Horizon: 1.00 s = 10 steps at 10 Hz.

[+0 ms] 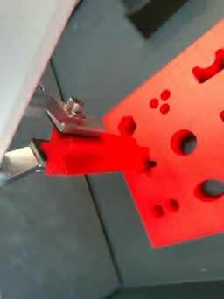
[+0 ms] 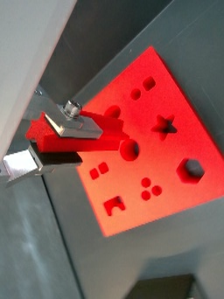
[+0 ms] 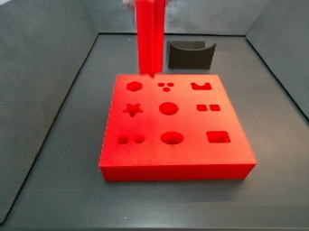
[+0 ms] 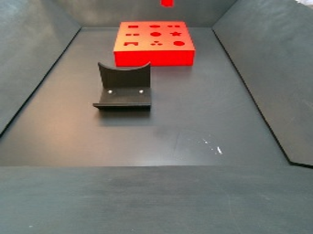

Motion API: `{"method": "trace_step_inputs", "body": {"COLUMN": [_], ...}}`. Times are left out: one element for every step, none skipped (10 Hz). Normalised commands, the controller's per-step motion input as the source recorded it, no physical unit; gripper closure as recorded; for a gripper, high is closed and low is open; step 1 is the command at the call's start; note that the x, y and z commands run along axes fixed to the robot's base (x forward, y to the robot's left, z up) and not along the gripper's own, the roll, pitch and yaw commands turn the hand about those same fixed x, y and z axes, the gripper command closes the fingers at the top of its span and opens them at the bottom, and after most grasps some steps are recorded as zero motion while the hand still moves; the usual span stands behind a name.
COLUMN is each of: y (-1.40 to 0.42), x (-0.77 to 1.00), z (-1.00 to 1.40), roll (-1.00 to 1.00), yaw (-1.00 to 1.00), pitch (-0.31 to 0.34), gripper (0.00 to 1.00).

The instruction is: Insert the star object.

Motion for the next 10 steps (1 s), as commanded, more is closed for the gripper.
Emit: {"method": "trace_step_inputs", "body": {"y": [-0.17, -0.02, 0.00, 0.00, 0.00, 0.00, 0.26, 0.26, 0.00, -0.03], "x": [-0.05, 0.00, 0.00, 0.00, 0.00, 0.02, -0.29, -0.48, -0.30, -0.20], "z": [-0.72, -0.61, -0.61, -0.40, 0.00, -0.24, -0.52, -0.43, -0.25, -0.25], "roll": [0.15, 0.04, 0.08, 0.03, 0.01, 0.00, 0.00, -0.08, 0.02, 0.05], "yaw": [0.83, 0.28, 0.00, 0.00, 0.00, -0.04, -0.02, -0.03, -0.10, -0.18], "pitch": [-0.164, -0.080, -0.054, -0.046, 0.000, 0.000, -0.074, -0.106, -0.049, -0.041], "gripper": [1.00, 1.00, 1.00, 1.00, 1.00, 1.00, 1.00, 1.00, 1.00, 1.00]}}
